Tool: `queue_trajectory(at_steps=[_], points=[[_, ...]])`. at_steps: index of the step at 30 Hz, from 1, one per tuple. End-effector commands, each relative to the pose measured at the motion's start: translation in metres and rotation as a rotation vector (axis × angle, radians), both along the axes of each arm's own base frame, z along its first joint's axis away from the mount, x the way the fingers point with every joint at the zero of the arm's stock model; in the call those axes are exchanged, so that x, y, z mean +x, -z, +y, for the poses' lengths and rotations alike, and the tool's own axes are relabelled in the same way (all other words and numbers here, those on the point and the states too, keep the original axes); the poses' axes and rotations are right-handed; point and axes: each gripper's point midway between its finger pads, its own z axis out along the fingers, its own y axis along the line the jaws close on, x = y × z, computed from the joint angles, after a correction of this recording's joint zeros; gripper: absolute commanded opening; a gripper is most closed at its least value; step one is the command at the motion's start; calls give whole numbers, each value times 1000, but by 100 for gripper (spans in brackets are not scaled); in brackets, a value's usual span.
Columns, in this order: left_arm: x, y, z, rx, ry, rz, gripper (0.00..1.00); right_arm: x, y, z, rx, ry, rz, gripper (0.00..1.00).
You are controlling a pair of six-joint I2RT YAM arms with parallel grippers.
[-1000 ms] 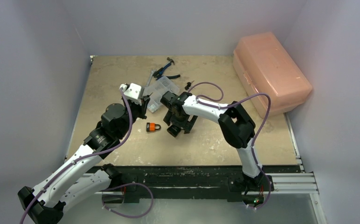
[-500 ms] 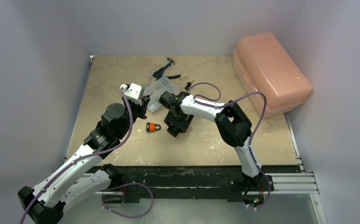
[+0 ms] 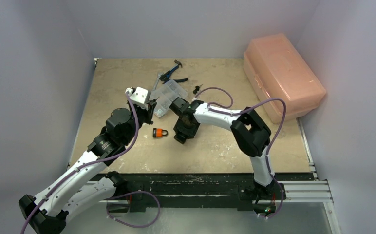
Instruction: Unlock with the key
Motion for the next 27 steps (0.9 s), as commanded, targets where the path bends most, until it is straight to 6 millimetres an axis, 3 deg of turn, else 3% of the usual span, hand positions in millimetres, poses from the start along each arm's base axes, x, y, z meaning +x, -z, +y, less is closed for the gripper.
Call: queue_trajectory(at_steps=[1, 4, 10, 12, 18, 23, 27], points=[[2, -18, 5, -11, -22, -40, 0, 15, -59, 14, 158, -32, -177, 0], [2, -18, 5, -10, -23, -42, 0, 16, -78, 16, 265, -70, -275, 0], [2, -18, 7, -12, -31, -50, 0, 34, -139, 14, 535, -75, -481, 0], [2, -19, 8, -14, -35, -56, 0, 40, -163, 4, 593, -63, -539, 0], [2, -20, 7, -31, -34, -57, 0, 53, -211, -37, 665, 8, -679, 0], [-1, -28, -1, -93, 0, -52, 0, 52, -233, -75, 790, 140, -785, 0], [-4, -24, -22, -182, 66, 38, 0, 45, -258, -83, 920, 164, -843, 0]])
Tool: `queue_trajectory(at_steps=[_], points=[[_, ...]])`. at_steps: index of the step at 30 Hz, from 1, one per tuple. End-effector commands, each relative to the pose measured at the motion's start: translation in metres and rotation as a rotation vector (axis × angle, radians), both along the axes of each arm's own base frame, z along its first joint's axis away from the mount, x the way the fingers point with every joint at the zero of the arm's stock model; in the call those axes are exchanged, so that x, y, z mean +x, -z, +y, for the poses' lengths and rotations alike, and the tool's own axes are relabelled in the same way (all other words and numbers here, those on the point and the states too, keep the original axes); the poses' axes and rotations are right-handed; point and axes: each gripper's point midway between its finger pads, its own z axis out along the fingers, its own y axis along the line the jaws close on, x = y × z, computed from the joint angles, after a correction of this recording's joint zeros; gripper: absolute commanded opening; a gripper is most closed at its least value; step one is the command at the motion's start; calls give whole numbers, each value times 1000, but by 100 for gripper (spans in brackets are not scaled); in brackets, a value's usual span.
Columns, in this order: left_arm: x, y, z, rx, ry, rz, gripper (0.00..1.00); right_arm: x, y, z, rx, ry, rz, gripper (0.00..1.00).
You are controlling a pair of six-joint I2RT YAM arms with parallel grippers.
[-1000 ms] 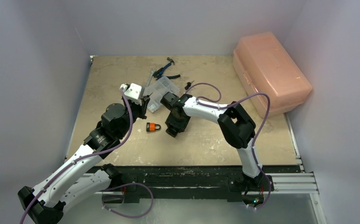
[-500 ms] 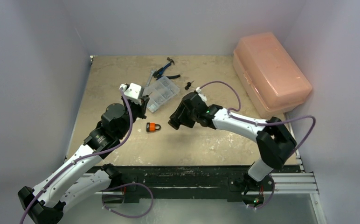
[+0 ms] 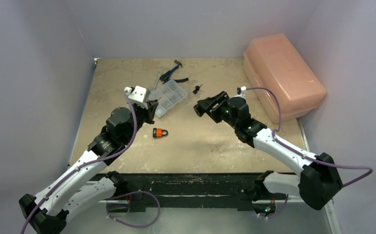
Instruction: Unlock with the key
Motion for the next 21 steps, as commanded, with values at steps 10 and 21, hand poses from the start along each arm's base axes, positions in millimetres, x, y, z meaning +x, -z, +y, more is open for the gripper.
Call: queue_trajectory(at_steps=[10, 21], points=[[-9, 2, -18, -206, -28, 284, 0, 10, -65, -8, 85, -9, -151, 0], [-65, -59, -38, -431, 306, 95, 0, -4, -64, -1, 278, -46, -151, 0]])
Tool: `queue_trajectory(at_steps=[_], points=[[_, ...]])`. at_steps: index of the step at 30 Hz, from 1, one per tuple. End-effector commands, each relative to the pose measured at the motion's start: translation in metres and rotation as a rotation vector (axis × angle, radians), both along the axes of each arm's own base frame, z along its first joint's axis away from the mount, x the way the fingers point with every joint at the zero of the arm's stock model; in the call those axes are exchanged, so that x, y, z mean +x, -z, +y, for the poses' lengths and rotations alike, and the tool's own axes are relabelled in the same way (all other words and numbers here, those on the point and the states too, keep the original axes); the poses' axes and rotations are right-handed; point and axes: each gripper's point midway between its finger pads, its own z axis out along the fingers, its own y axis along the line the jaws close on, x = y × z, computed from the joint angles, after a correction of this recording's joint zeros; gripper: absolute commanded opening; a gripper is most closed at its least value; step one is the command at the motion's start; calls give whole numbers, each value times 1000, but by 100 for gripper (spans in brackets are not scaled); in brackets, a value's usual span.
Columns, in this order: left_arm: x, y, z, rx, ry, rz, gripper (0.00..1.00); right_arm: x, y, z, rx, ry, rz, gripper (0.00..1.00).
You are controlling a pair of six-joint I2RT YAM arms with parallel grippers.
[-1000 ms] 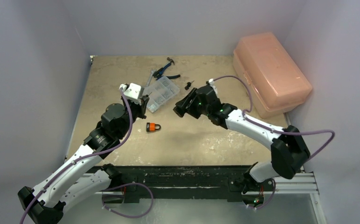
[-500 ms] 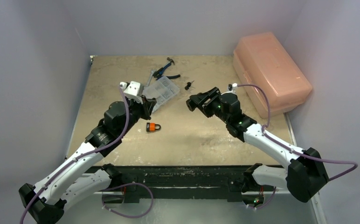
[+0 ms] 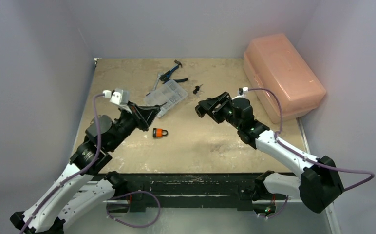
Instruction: Unlock with the key
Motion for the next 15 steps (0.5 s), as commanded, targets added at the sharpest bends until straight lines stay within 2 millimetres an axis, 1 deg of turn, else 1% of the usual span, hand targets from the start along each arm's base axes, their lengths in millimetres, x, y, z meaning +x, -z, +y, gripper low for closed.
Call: queue_trajectory(at_steps=[1, 5, 6, 8, 10, 12, 13, 14, 15], points=[[-17, -16, -17, -46, 141, -73, 0, -1, -59, 10, 255, -18, -120, 0], [-20, -9, -21, -51, 165, -47, 0, 0, -74, 13, 272, -40, -169, 0], [-21, -8, -24, -58, 184, -46, 0, -1, -79, 13, 283, -42, -189, 0], [-21, 0, -33, -61, 221, -22, 0, -3, -85, 9, 327, -26, -211, 0], [-15, 16, -36, -64, 200, 38, 0, -5, -79, 3, 391, 9, -170, 0], [-7, 36, -36, -75, 162, 105, 0, -7, -79, 0, 456, 22, -161, 0], [-6, 43, -39, -90, 161, 118, 0, -9, -82, 3, 471, 1, -166, 0], [-5, 48, -40, -111, 160, 126, 0, -11, -82, 5, 473, -13, -164, 0], [-5, 48, -44, -147, 173, 118, 0, -13, -82, 6, 473, -25, -163, 0]])
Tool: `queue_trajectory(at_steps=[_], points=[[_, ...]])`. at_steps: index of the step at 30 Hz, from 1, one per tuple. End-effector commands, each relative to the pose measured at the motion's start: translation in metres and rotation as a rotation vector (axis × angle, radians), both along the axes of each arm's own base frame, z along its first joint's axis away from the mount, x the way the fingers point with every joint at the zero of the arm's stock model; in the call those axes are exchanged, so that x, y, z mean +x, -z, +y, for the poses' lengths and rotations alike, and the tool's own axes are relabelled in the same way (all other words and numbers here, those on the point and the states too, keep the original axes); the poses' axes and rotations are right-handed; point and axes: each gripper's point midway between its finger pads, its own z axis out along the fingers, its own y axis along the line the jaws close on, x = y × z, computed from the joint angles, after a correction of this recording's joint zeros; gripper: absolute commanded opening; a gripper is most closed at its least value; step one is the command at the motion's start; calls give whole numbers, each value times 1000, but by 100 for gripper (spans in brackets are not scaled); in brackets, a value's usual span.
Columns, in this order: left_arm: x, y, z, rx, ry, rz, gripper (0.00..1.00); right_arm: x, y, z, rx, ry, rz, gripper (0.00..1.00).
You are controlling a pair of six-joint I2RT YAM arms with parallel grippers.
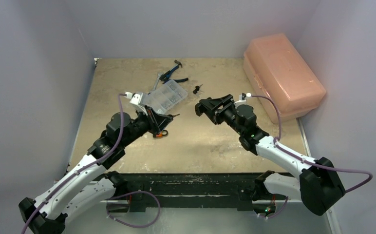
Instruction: Unlock with the key
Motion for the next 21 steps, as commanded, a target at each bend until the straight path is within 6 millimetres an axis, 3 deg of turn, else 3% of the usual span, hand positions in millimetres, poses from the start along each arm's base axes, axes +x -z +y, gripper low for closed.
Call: queue_trajectory(at_steps=[1, 6, 11, 17, 21], points=[[3, 5, -13, -153, 14, 29, 0, -6, -63, 1, 204, -24, -131, 0], [3, 2, -20, -200, 30, 20, 0, -4, -51, -16, 220, 71, -77, 0], [3, 2, -28, -219, 53, 24, 0, -3, -59, -35, 233, 161, -110, 0], [5, -4, -43, -232, 67, 37, 0, -2, -60, -27, 136, 125, -83, 0], [5, -10, -48, -224, 50, 13, 0, -7, -59, -22, 174, 89, -100, 0]])
